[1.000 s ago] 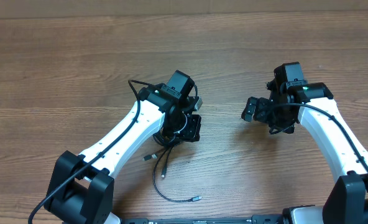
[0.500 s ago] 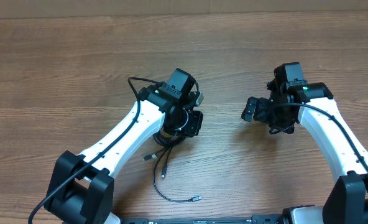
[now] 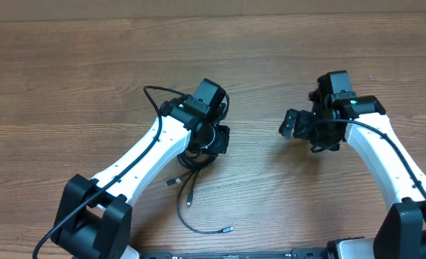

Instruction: Untangle cables

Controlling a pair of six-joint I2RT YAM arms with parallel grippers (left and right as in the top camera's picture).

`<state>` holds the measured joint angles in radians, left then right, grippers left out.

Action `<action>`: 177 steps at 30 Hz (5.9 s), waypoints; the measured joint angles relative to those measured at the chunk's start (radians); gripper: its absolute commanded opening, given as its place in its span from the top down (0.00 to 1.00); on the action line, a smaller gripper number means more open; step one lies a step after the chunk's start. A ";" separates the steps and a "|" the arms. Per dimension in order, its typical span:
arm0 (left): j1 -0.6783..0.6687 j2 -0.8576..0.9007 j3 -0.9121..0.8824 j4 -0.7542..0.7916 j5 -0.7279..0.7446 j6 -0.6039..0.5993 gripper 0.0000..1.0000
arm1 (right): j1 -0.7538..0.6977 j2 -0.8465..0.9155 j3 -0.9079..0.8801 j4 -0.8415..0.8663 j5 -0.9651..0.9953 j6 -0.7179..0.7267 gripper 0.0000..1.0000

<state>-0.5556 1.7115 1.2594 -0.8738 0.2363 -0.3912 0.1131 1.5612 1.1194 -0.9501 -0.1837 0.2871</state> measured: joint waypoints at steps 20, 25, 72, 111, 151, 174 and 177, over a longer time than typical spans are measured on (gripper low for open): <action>0.210 0.008 0.000 -0.129 -0.153 0.001 0.73 | 0.001 0.000 0.000 -0.009 -0.284 0.002 0.28; 0.211 0.008 0.000 -0.117 -0.156 0.001 0.72 | 0.001 0.000 0.000 -0.016 -0.290 0.016 0.28; 0.211 0.009 -0.230 0.185 -0.200 0.002 0.71 | 0.408 0.000 -0.001 0.131 -0.137 0.253 0.32; 0.217 0.012 0.071 -0.037 0.176 0.399 0.96 | 0.262 0.002 -0.112 0.331 -0.171 0.367 0.50; 0.392 0.012 0.092 -0.174 0.726 0.549 0.87 | 0.217 0.002 -0.112 0.456 -0.714 0.387 0.96; 0.286 0.012 0.092 -0.301 0.673 0.732 0.35 | 0.221 0.002 -0.113 0.312 -0.415 0.637 0.96; 0.241 0.012 0.092 -0.299 0.671 0.781 0.38 | 0.230 0.002 -0.113 0.313 -0.418 0.670 0.96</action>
<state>-0.3141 1.7237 1.3510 -1.1728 0.9077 0.3897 0.3431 1.5627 1.0065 -0.6373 -0.6014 0.9573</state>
